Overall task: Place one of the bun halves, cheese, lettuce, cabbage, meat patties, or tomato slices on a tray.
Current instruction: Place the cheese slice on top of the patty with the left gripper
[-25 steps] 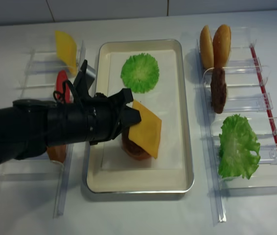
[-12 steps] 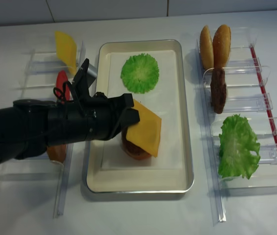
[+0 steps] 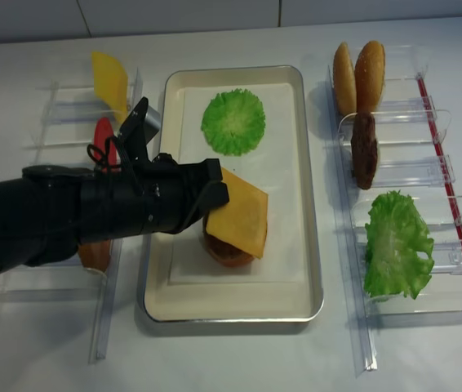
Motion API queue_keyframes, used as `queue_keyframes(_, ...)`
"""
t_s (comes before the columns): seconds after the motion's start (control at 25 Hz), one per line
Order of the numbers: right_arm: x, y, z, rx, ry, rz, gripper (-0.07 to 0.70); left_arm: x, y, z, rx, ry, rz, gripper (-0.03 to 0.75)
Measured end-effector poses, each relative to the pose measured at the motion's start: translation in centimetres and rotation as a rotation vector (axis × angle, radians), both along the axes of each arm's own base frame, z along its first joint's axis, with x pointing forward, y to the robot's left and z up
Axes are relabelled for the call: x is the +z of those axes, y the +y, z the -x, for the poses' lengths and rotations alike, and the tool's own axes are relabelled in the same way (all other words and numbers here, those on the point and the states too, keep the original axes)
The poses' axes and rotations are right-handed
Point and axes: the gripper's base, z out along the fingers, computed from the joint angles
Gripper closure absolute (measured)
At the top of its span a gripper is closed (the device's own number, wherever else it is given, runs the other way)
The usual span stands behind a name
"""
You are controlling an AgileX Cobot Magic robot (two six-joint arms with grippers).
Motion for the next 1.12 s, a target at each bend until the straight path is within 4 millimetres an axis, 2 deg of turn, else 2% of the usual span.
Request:
queue_keyframes(0.72,0.0,0.0,0.0,0.0,0.0,0.0,0.115,-0.23,0.12,0.15,-0.091,-0.089,-0.081,0.715)
queue_keyframes(1.12,0.0,0.0,0.0,0.0,0.0,0.0,0.116,-0.27,0.9,-0.37,-0.065,-0.104,-0.098,0.715)
